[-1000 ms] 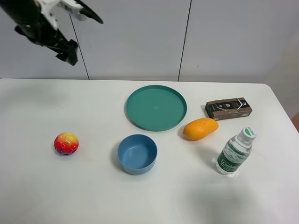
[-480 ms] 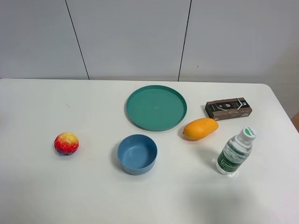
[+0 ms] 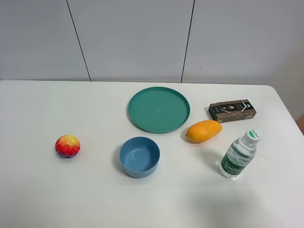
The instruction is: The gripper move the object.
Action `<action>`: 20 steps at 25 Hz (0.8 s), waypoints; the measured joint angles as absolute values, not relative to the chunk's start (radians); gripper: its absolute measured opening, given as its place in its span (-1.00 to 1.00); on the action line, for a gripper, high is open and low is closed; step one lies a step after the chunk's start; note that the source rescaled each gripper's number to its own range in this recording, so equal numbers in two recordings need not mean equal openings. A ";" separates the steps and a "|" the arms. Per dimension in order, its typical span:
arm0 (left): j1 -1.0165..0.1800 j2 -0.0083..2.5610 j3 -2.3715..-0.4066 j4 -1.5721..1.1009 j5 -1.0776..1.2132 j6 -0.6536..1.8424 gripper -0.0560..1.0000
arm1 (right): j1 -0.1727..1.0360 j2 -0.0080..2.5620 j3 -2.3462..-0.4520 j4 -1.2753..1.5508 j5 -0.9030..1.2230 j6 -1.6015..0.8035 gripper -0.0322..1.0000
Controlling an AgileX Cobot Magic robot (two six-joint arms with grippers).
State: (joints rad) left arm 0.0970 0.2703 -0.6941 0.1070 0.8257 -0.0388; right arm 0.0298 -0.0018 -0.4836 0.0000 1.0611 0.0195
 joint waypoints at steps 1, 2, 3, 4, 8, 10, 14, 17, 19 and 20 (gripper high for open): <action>0.097 0.222 -0.677 0.104 0.838 -0.041 0.98 | 0.030 -0.002 -0.484 0.000 1.061 0.019 1.00; 0.097 0.184 -0.663 0.104 0.853 -0.042 0.98 | 0.030 -0.002 -0.484 0.000 1.061 0.019 1.00; 0.097 0.144 -0.648 0.103 0.871 -0.042 0.98 | 0.030 -0.002 -0.484 0.000 1.061 0.019 1.00; 0.097 0.109 -0.632 0.101 0.896 -0.042 0.98 | 0.030 -0.002 -0.484 0.000 1.061 0.019 1.00; 0.097 0.008 -0.572 0.085 1.006 -0.042 0.98 | 0.030 -0.002 -0.484 0.000 1.061 0.019 1.00; 0.097 -0.003 -0.548 0.079 1.062 -0.044 0.98 | 0.030 -0.002 -0.484 0.000 1.061 0.019 1.00; 0.097 -0.004 -0.510 0.068 1.072 -0.055 0.98 | 0.030 -0.002 -0.484 0.000 1.061 0.019 1.00; 0.097 -0.004 -0.509 0.065 1.065 -0.058 0.99 | 0.030 -0.002 -0.484 0.000 1.061 0.019 1.00; 0.097 -0.004 -0.509 0.065 1.064 -0.060 0.99 | 0.030 -0.002 -0.484 0.000 1.061 0.019 1.00; 0.097 -0.004 -0.509 0.065 1.064 -0.060 0.99 | 0.030 -0.002 -0.484 0.000 1.061 0.019 1.00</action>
